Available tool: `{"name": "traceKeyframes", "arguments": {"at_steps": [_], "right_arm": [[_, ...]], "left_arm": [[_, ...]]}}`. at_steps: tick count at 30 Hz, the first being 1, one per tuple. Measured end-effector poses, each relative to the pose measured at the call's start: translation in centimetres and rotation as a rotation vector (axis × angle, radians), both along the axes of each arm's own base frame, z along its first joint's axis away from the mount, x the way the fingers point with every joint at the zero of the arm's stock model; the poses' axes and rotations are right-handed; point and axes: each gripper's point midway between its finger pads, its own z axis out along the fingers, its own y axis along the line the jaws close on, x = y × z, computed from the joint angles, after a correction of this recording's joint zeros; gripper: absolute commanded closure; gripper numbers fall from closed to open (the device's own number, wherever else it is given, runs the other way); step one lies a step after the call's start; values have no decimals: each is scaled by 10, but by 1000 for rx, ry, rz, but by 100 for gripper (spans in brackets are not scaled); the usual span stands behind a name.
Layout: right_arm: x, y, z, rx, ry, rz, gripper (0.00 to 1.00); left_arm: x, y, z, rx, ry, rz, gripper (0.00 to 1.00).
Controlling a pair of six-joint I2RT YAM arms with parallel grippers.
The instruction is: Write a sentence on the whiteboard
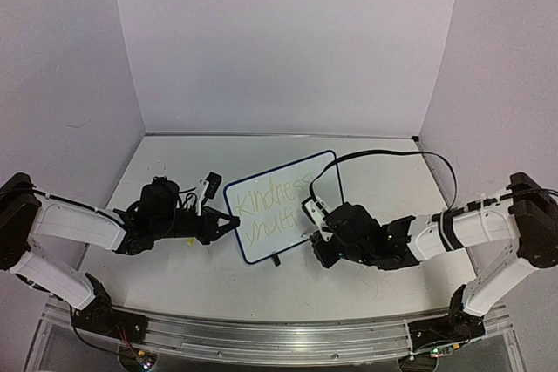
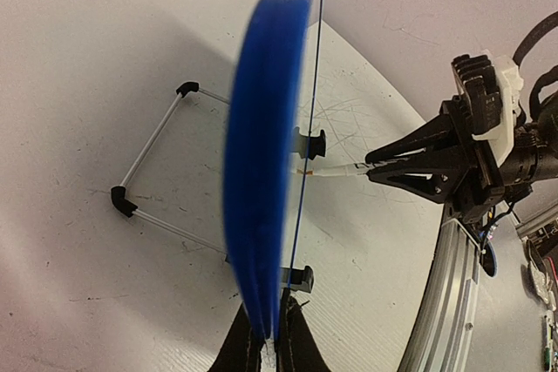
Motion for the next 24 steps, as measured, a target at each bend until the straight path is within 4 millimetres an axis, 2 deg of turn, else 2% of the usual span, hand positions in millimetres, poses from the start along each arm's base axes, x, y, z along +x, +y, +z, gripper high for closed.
{"name": "traceKeyframes", "arguments": {"at_steps": [3,9,13,18,24], "right_arm": [[0,0,6,16,-7,-2,100],[7,3,42,83,-66,-18,100],[14,8,57,105,-102,-23,100],[21,9,62,108,-121,-30,100],[26,9,52,80,-118,-38,100]], "left_arm": [[0,0,0,0,0,0,100],[0,0,0,0,0,0,100],[0,0,0,0,0,0,100],[0,0,0,0,0,0,100],[0,0,0,0,0,0,100]]}}
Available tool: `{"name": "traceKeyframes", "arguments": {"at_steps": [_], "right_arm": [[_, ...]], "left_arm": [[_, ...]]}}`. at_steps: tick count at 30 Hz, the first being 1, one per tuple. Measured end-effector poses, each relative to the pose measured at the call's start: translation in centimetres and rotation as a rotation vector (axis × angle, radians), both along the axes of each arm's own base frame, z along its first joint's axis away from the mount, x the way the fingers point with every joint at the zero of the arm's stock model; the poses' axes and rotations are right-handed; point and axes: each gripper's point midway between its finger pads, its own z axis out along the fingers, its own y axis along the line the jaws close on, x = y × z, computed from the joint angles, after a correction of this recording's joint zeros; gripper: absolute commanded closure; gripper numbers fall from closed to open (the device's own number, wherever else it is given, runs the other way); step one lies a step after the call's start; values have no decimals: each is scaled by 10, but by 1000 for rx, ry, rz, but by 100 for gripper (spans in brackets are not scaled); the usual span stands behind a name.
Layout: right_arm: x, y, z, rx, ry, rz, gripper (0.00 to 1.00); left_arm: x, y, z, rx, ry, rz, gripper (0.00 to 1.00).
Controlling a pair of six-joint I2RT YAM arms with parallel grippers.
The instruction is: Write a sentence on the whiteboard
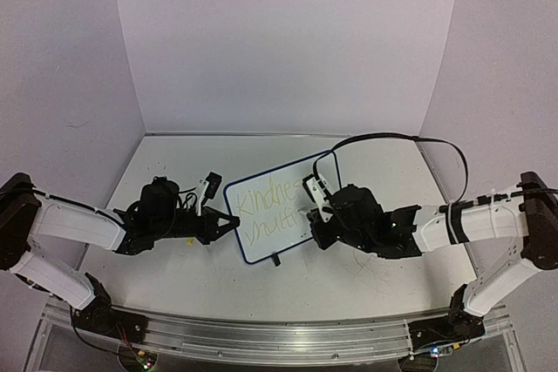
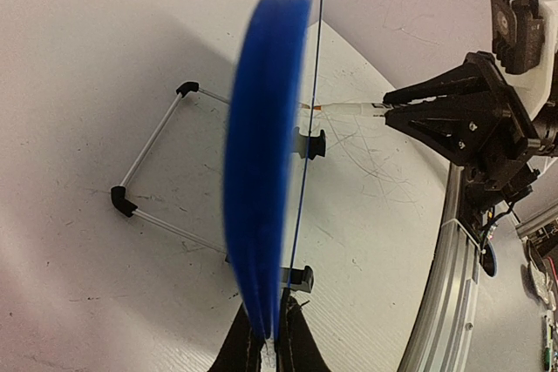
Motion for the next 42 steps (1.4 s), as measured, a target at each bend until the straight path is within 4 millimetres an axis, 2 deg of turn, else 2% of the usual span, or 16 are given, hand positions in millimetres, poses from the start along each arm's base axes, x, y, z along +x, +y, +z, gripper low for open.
{"name": "traceKeyframes", "arguments": {"at_steps": [22,32,42], "right_arm": [[2,-1,-6,-4,1,-13,100],[-7,-10,-28,-21,49,-15,100],[-20,-9,-54,-38,109,5,100]], "left_arm": [[0,0,0,1,1,3,100],[0,1,0,3,3,3,100],[0,1,0,4,2,6,100]]}}
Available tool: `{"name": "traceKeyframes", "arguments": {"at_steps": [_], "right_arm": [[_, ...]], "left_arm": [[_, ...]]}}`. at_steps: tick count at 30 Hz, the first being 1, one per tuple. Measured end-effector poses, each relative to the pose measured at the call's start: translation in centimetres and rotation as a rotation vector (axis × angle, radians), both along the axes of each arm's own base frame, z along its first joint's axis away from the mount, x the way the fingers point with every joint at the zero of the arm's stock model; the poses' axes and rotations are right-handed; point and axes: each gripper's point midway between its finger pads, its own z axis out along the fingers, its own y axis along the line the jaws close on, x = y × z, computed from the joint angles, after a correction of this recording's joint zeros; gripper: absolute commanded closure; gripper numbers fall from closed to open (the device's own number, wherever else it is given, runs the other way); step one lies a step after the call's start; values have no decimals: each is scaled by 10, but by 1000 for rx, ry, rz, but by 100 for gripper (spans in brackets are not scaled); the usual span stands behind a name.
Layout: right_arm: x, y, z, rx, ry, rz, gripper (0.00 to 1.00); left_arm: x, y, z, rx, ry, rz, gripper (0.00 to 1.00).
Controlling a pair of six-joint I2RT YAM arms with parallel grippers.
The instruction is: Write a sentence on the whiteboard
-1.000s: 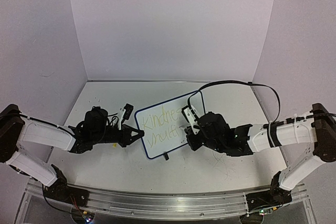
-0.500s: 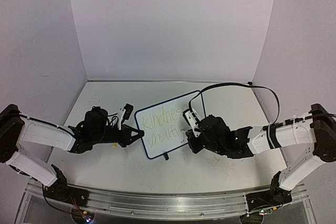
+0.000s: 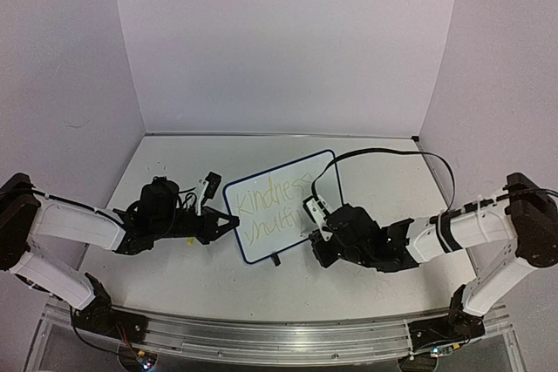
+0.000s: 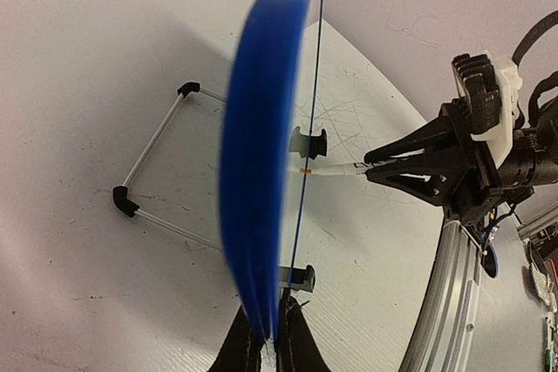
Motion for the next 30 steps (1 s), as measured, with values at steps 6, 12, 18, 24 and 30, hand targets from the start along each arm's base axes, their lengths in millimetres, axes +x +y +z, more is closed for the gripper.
{"name": "traceKeyframes", "arguments": {"at_steps": [6,12,18,24,30], "right_arm": [[-2,-2,4,7,3,2,100],[10,4,47,87,-54,-10,100],[20,11,66,107,-95,-9,100],[25,11,64,90,-100,-10,100],[28,11,59,76,-97,-13,100]], "left_arm": [[0,0,0,0,0,-2,100],[0,0,0,0,1,-3,100],[-1,0,0,-1,0,-4,100],[-1,0,0,-1,0,-4,100],[-1,0,0,0,1,-2,100]]}}
